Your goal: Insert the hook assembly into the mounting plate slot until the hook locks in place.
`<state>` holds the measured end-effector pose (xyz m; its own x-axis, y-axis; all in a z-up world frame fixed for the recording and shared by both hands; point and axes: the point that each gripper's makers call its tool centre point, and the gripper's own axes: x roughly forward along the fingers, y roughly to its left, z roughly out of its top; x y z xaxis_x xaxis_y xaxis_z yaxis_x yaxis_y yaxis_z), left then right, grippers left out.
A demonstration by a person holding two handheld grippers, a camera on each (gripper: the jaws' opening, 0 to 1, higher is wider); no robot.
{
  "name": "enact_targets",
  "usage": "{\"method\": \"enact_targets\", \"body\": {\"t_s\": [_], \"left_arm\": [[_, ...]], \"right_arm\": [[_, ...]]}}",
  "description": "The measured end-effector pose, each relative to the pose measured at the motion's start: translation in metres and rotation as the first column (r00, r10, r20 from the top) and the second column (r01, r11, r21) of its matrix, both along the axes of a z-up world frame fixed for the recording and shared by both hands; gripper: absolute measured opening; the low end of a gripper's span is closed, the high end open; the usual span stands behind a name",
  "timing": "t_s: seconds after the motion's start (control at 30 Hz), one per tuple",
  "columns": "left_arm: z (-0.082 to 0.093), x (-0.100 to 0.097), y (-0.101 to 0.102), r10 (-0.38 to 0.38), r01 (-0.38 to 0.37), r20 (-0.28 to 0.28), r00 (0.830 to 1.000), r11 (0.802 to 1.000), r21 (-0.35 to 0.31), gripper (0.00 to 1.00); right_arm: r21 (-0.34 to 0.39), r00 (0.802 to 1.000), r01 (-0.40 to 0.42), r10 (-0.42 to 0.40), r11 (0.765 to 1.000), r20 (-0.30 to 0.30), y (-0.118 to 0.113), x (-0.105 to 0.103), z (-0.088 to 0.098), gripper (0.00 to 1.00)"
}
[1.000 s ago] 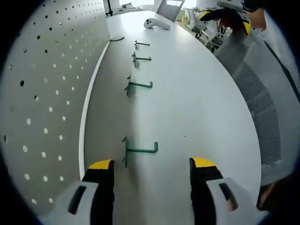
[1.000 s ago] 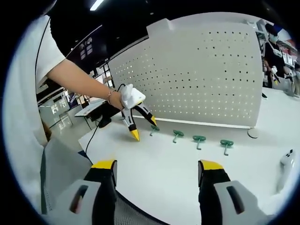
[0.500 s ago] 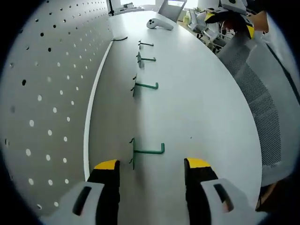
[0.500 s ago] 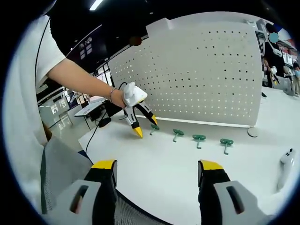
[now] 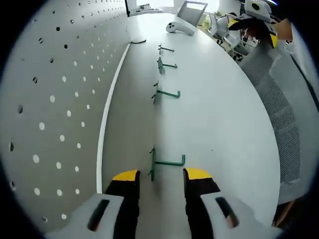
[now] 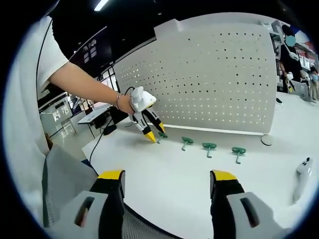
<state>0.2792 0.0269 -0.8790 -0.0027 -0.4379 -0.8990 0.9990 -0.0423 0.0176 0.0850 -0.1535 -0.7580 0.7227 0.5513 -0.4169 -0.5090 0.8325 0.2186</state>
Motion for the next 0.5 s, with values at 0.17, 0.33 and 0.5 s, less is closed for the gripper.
{"method": "enact_targets", "body": {"t_s": [0.17,0.33,0.5], "left_arm": [[0.0001,0.0017,-0.0013,0.001,-0.001,0.007,1.000,1.000,0.000,0.24],[-0.0004,0.0047,-0.0020,-0.004,0.004,0.028,1.000,1.000,0.006,0.18],[-0.0006,0.0055,-0.0028,0.004,-0.004,0.042,0.999,1.000,0.005,0.13]], "right_arm": [[0.002,1.000,0.005,-0.005,1.000,0.005,-0.0017,0.0013,0.0018,0.67],[0.004,1.000,0.012,-0.012,1.000,0.009,-0.0044,0.0022,0.0031,0.67],[0.006,1.000,0.014,-0.014,1.000,0.007,-0.0050,0.0017,0.0028,0.67]]}}
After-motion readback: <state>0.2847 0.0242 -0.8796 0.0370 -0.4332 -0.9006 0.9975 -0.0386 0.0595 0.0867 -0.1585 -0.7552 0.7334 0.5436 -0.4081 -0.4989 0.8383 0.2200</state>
